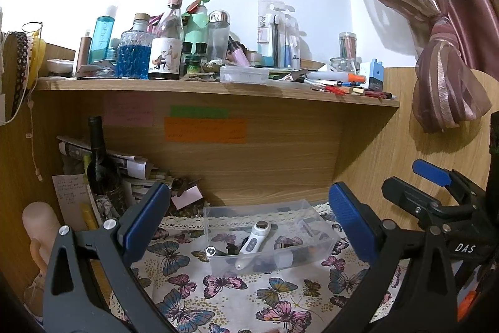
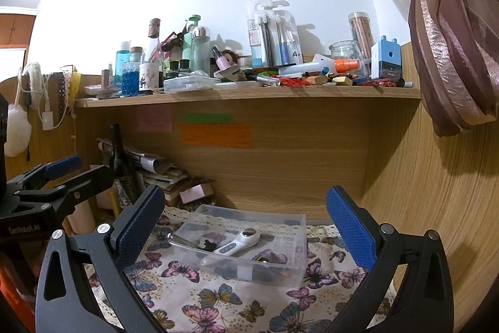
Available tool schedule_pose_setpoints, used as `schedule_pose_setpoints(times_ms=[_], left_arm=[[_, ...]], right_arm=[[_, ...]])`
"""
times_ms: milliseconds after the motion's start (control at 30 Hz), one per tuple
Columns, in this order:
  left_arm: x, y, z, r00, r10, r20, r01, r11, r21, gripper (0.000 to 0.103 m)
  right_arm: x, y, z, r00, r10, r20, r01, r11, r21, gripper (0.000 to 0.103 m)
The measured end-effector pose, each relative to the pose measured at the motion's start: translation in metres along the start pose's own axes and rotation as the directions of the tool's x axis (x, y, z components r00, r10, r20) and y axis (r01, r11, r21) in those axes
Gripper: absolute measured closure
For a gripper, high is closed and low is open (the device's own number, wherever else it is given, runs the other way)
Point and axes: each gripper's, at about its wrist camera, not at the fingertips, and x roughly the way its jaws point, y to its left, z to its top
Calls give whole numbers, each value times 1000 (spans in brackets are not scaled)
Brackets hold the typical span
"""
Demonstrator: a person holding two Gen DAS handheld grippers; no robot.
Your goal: Organize rigid objects
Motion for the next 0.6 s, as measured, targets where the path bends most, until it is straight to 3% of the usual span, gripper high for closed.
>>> schedule_pose_setpoints(times_ms=[600], left_arm=[[-1, -3, 1, 1000, -15, 1, 15, 1000, 1, 0]], right_arm=[[-1, 2, 3, 1000, 6, 9, -6, 1000, -2, 0]])
